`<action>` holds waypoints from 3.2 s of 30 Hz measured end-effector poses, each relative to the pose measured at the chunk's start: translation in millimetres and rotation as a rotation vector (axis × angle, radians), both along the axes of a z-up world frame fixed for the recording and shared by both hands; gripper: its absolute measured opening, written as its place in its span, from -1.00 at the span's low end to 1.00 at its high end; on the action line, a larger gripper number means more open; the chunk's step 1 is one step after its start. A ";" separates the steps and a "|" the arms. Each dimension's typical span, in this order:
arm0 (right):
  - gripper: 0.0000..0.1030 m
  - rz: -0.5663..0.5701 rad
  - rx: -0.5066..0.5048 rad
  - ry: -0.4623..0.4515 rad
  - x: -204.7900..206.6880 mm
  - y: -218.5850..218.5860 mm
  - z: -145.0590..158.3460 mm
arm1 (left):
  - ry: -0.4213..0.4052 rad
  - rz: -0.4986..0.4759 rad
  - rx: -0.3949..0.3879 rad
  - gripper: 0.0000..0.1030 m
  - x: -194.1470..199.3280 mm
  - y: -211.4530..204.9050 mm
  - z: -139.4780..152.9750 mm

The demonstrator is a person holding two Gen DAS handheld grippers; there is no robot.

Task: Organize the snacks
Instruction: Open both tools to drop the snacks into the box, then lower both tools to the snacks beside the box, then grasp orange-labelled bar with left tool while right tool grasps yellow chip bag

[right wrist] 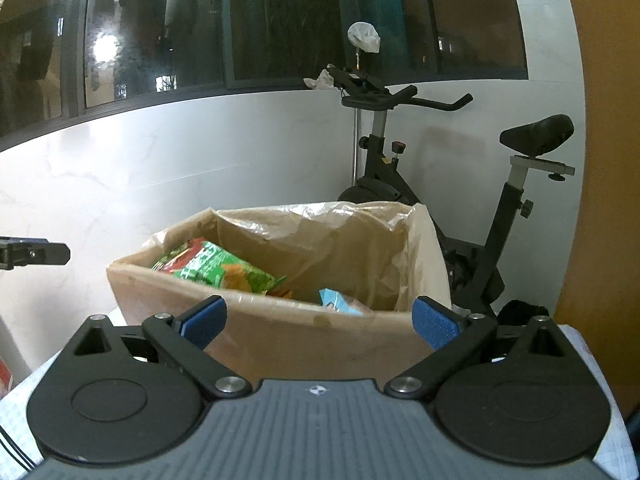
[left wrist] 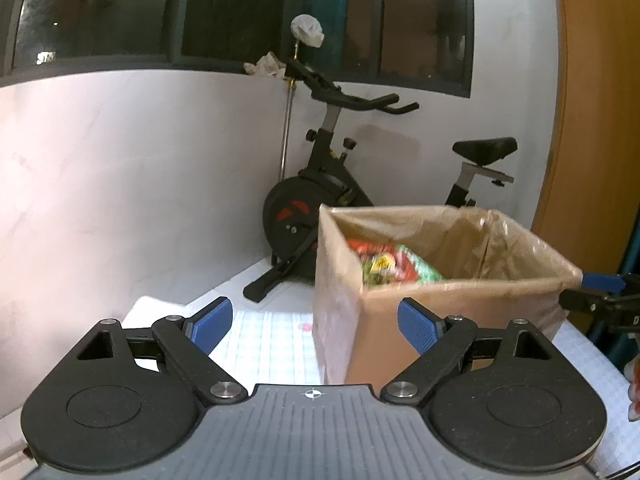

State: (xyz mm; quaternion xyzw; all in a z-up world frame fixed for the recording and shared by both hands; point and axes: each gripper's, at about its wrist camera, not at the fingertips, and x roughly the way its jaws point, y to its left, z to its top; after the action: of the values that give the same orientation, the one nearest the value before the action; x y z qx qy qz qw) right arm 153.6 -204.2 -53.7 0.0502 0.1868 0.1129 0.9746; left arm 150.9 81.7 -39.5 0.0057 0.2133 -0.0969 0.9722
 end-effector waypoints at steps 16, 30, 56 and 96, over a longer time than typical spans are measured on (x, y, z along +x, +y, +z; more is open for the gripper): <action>0.94 0.012 -0.006 0.100 -41.2 14.9 -68.9 | 0.167 0.023 -0.050 0.76 -28.5 17.6 -75.4; 0.88 -0.010 0.054 0.213 -57.9 30.0 -116.1 | 0.287 -0.107 0.003 0.59 -48.9 -16.5 -138.3; 0.82 -0.048 0.088 0.282 -68.3 28.7 -134.3 | 0.311 -0.201 0.137 -0.09 -45.6 -46.7 -173.0; 0.59 0.077 0.046 0.312 -27.6 90.0 -133.9 | 0.259 0.062 -0.084 -0.12 -73.0 0.4 -144.6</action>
State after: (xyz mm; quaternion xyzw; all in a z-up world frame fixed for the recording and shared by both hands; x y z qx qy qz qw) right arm 126.0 -114.2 -187.6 0.0820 0.3348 0.1450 0.9274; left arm 77.9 82.1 -184.1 -0.0542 0.3326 -0.0757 0.9385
